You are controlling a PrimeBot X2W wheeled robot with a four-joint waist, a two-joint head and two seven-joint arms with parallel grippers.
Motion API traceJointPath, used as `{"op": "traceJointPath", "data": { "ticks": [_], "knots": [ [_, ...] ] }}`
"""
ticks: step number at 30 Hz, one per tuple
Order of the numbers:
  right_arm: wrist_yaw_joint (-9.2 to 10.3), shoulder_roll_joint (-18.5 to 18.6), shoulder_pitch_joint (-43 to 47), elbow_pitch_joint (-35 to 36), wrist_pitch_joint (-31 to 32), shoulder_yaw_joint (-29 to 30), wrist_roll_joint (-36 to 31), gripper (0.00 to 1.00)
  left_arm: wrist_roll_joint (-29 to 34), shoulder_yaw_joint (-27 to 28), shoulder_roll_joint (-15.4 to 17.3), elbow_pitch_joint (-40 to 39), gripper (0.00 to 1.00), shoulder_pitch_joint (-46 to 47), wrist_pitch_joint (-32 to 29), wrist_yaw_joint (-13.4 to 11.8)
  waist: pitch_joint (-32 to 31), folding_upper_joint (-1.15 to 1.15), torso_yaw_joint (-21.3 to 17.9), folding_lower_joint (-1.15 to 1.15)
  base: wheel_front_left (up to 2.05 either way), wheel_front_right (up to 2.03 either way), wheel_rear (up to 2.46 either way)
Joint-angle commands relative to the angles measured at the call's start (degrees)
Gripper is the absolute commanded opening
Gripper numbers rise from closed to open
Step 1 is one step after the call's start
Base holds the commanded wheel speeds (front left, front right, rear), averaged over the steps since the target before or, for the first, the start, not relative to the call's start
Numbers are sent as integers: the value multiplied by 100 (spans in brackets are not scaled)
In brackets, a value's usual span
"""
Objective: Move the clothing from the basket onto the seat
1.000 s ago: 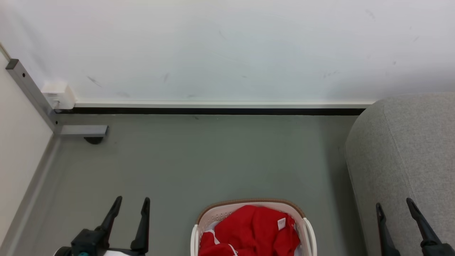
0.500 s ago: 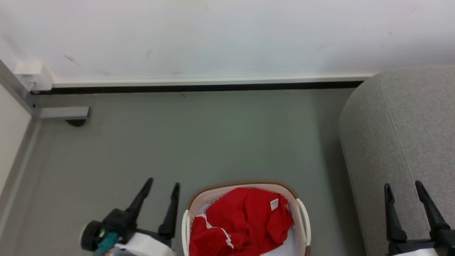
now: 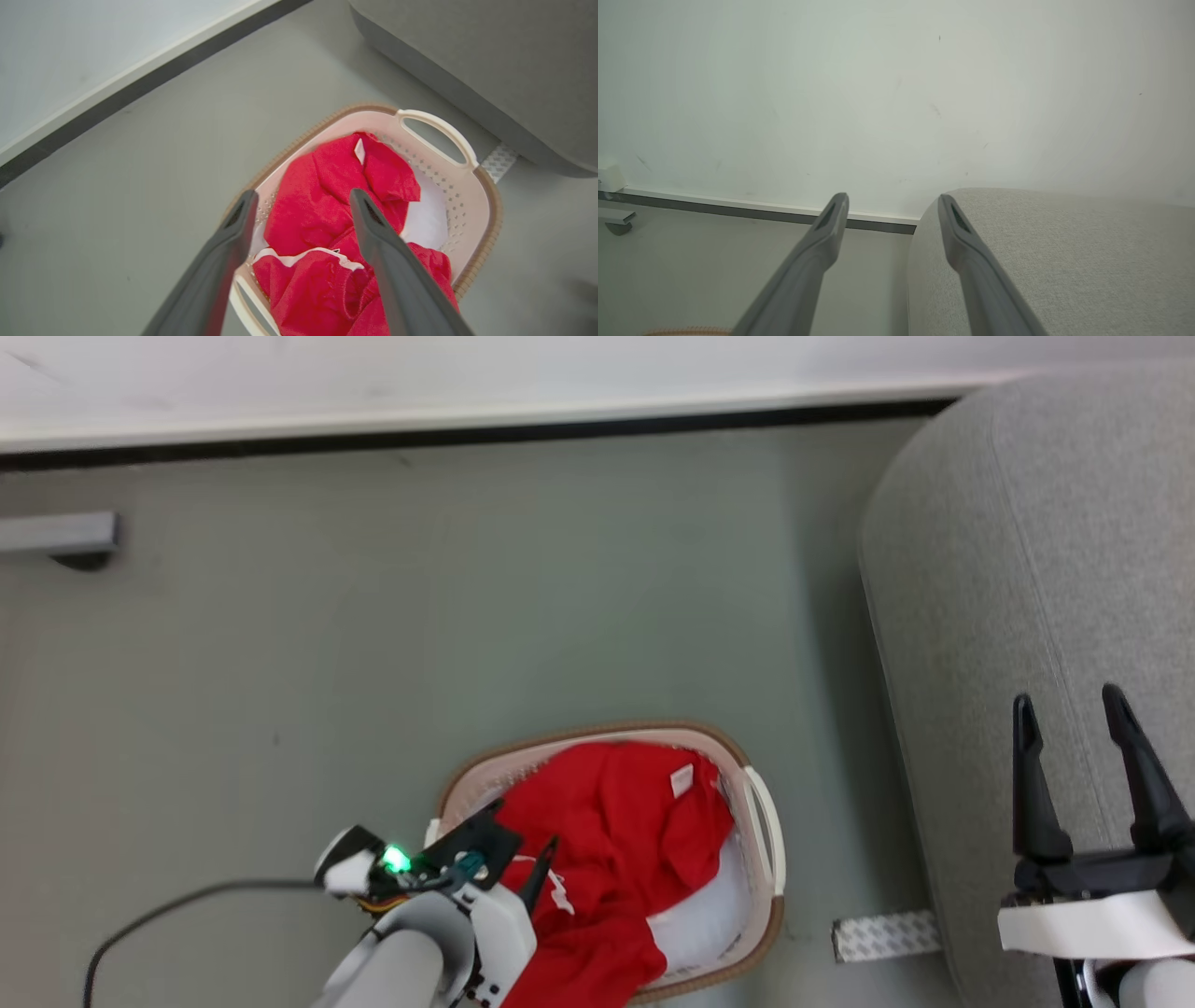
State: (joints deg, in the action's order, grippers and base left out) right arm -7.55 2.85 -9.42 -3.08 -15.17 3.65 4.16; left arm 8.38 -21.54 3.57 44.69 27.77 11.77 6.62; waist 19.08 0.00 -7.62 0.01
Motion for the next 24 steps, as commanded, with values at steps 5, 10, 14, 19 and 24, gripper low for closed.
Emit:
{"op": "traceJointPath", "data": {
  "ticks": [5,10,14,19,24],
  "knots": [
    [12,7,-356,212,2,-168,169,100,469,-431,-11,998,100,740,-673,-53,675,0,-368,-1,0,0,0],
    [12,6,-515,370,2,-439,312,100,765,-740,19,1718,100,1242,-1206,-69,1033,0,-569,-1,0,0,0],
    [12,8,-619,470,2,-582,443,100,857,-825,157,2107,100,1577,-1473,-174,1295,0,-709,-1,0,0,0],
    [12,6,-724,544,3,-661,740,100,897,-894,370,2486,100,1958,-1693,-144,1581,0,-821,-1,0,0,0],
    [12,6,-815,558,3,-725,906,100,994,-1069,516,2691,100,2243,-1941,-53,1801,0,-900,-1,0,0,0]
  ]
}}
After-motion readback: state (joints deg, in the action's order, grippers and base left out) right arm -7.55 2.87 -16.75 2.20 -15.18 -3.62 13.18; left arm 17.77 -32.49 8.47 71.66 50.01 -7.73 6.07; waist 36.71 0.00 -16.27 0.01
